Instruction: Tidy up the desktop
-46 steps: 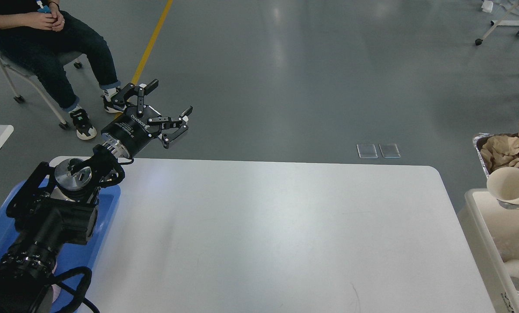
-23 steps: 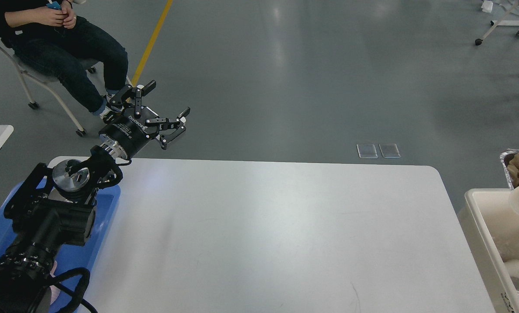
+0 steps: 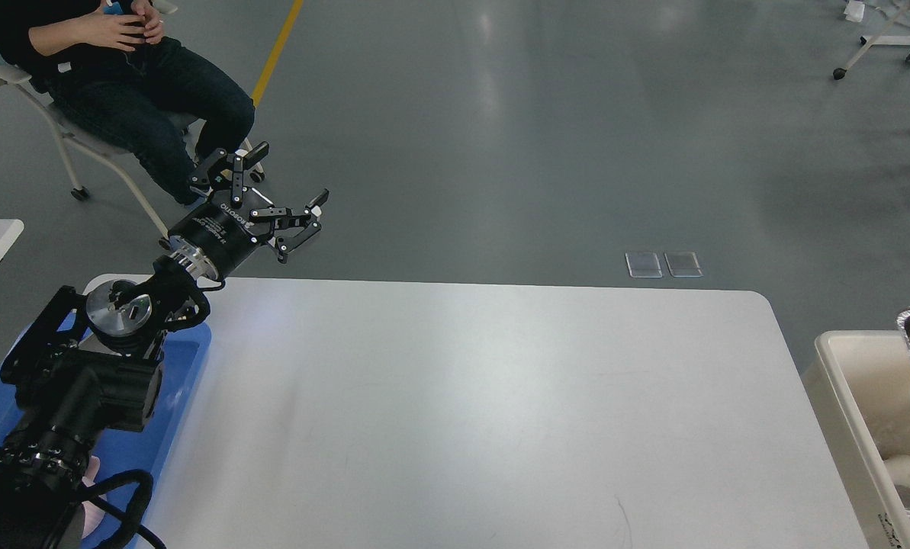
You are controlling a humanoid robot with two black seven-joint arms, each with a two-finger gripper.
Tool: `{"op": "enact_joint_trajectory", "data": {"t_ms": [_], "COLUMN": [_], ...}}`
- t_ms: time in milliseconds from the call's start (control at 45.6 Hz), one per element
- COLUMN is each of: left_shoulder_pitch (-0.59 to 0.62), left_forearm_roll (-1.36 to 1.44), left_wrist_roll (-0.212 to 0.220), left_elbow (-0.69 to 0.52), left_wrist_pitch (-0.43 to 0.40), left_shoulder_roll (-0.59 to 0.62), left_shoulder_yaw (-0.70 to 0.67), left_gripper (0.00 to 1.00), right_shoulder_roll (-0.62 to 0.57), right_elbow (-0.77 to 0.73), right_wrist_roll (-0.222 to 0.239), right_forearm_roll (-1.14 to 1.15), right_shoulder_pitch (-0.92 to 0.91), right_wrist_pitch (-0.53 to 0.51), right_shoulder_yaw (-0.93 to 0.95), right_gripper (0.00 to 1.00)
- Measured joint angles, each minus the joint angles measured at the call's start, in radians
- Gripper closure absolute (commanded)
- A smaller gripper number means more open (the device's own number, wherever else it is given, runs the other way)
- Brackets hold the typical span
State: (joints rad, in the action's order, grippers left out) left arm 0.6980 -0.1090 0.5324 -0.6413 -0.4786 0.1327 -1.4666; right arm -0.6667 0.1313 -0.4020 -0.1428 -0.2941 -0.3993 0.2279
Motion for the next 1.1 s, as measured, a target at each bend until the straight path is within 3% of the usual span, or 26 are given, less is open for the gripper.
{"op": "enact_joint_trajectory", "data": {"t_ms": [88, 110, 153, 219, 263, 833, 1096], "left_shoulder_pitch": [0.001, 0.001, 0.002, 0.004, 0.006, 0.011, 0.021], "left_forearm_roll": [0.0, 0.0, 0.0, 0.0, 0.0, 0.0, 0.002], "left_wrist_roll": [0.001, 0.001, 0.001, 0.001, 0.001, 0.001, 0.009], "left_elbow": [0.0, 0.0, 0.0, 0.0, 0.0, 0.0, 0.0], "left_wrist_pitch": [0.0, 0.0, -0.002, -0.002, -0.002, -0.007, -0.008], "left_shoulder_roll": [0.0, 0.0, 0.0, -0.001, -0.001, 0.002, 0.069], "left_shoulder_yaw": [0.0, 0.0, 0.0, 0.0, 0.0, 0.0, 0.007], "left_gripper": [0.01, 0.01, 0.01, 0.01, 0.01, 0.01, 0.01], "right_shoulder_roll": [0.017, 0.021, 0.033, 0.045, 0.053, 0.052, -0.044], "right_elbow": [-0.027, -0.033, -0.048, -0.061, -0.068, -0.162, -0.174], "right_wrist_roll": [0.0, 0.0, 0.0, 0.0, 0.0, 0.001, 0.001], "right_forearm_roll": [0.001, 0.002, 0.002, 0.002, 0.002, 0.008, 0.013], "right_shoulder_pitch": [0.012, 0.014, 0.018, 0.02, 0.021, 0.027, -0.241], "right_wrist_pitch": [0.0, 0.0, 0.0, 0.001, 0.001, 0.001, -0.008], "right_shoulder_yaw": [-0.001, -0.001, -0.001, -0.001, 0.001, 0.026, 0.022], "right_gripper": [1.0, 0.94, 0.68, 0.11, 0.0, 0.0, 0.0]}}
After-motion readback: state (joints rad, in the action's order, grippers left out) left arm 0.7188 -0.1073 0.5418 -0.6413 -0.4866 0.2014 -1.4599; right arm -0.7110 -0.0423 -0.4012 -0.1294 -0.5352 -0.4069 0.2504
